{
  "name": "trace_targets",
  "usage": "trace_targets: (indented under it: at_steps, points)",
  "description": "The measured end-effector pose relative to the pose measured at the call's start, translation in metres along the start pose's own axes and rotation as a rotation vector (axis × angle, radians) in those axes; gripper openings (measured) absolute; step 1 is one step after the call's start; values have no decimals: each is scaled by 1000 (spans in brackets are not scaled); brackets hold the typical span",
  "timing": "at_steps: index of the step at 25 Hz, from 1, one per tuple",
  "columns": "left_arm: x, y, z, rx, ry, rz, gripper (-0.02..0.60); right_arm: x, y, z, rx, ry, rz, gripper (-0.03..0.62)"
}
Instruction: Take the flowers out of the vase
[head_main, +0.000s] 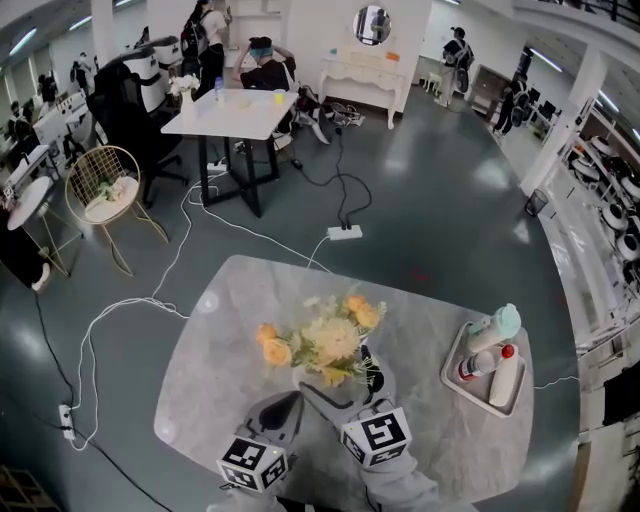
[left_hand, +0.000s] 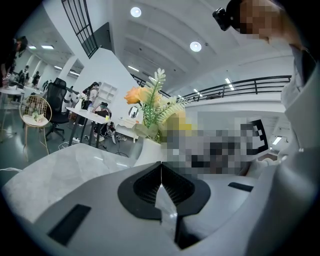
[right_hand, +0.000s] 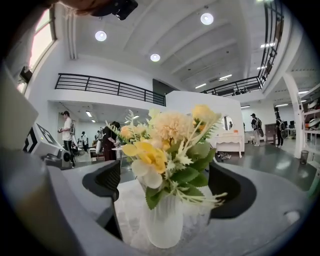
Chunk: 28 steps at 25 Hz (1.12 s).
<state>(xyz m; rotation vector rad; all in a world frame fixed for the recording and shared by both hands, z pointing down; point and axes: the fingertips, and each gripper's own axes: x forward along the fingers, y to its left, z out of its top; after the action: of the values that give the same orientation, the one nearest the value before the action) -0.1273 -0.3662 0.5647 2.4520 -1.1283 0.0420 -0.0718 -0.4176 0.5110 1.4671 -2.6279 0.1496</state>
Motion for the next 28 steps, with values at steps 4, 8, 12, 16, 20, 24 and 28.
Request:
trace_targets:
  at_steps: [4, 8, 12, 16, 20, 24, 28]
  points:
    - [0, 0, 2, 2, -5, 8, 3, 1, 6, -1, -21, 2, 26, 548]
    - [-2, 6, -2, -8, 3, 18, 3, 6, 14, -4, -46, 9, 52, 546]
    - [-4, 8, -2, -19, 12, 26, 3, 6, 10, 1, -70, 2, 16, 460]
    - [-4, 8, -2, -24, 14, 30, 3, 3, 0, 2, -52, -5, -29, 359]
    - [-6, 8, -2, -28, 14, 30, 3, 0, -3, 4, -54, -12, -56, 252]
    - [-4, 5, -4, -30, 17, 30, 3, -2, -6, 4, -68, -15, -62, 207]
    - [-4, 2, -4, -34, 17, 31, 3, -5, -4, 6, -84, -19, -59, 165]
